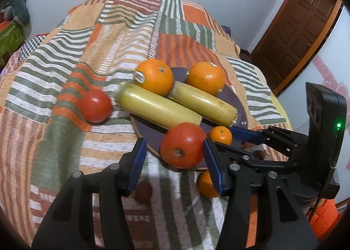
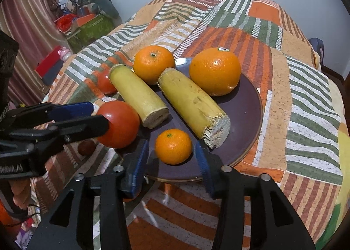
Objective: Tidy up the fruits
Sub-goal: 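Lower the tangerine and tomato onto the purple plate and open both tools, then grasp the second red tomato with the left tool while the right tool grasps another tangerine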
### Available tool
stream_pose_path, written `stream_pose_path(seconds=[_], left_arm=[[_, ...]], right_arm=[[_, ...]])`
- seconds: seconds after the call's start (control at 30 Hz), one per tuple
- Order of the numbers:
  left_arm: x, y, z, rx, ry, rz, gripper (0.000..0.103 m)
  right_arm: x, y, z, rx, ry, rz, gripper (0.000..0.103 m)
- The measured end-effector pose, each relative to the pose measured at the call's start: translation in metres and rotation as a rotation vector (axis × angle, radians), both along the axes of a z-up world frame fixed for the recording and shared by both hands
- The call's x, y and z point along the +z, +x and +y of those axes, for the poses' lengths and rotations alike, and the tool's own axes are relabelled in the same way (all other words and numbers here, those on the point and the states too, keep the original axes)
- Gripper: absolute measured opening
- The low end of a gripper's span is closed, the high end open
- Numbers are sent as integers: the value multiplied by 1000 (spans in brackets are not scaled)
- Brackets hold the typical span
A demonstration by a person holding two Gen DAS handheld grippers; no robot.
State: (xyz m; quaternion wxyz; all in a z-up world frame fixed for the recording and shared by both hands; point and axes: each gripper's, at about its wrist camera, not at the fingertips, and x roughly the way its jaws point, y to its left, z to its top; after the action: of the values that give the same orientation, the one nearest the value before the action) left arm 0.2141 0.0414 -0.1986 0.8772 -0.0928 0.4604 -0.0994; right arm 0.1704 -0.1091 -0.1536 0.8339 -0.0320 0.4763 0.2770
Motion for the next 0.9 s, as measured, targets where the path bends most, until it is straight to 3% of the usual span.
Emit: stream_pose_path(seconds=[0.5,0.9], left_arm=[[-1,-10,72,124,61,0,53],[-22,35,79,68,65,21,53]], right_arm=[[24,-18,6,-35,-12,-60,48],[20,-14,5,-74,-31,-41,48]])
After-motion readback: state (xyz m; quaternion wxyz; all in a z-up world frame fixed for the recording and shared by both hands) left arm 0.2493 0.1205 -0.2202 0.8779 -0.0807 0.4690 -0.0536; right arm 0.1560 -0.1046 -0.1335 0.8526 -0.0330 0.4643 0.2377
